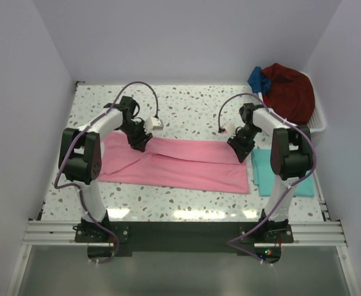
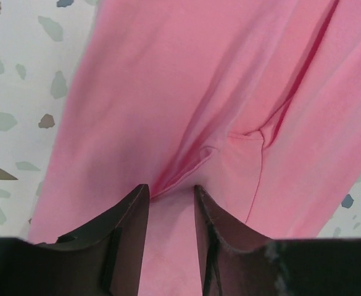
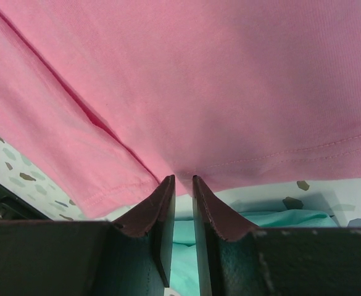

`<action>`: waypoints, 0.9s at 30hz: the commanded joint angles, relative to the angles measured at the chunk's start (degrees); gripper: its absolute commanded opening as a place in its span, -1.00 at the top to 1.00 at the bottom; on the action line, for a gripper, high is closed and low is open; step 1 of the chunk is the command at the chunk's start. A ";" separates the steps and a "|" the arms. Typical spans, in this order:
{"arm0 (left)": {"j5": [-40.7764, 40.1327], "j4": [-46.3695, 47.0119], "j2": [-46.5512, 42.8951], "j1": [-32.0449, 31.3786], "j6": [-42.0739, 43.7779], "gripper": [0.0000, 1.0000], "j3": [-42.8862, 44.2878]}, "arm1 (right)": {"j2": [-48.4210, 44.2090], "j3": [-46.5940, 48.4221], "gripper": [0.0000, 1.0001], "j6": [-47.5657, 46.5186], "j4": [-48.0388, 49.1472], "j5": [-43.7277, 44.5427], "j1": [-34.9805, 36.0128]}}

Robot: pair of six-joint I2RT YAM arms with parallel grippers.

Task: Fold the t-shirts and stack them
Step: Fold the tshirt

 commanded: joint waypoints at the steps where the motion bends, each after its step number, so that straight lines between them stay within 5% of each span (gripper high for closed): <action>1: 0.51 -4.14 0.26 -0.77 5.05 0.23 2.65 | 0.10 2.04 0.58 -0.51 -0.71 0.57 0.23; 16: 2.53 -8.36 -4.22 -4.37 10.15 0.95 0.02 | 0.28 1.87 0.59 -0.60 -0.54 0.75 0.31; 21: 1.65 -6.87 -4.84 -6.92 10.24 0.93 -2.09 | 0.45 1.95 0.59 -0.60 -0.54 0.75 0.31; 27: 1.47 -5.81 -4.74 -8.77 10.33 0.68 -3.76 | 0.28 1.96 0.59 -0.68 -0.80 0.84 0.31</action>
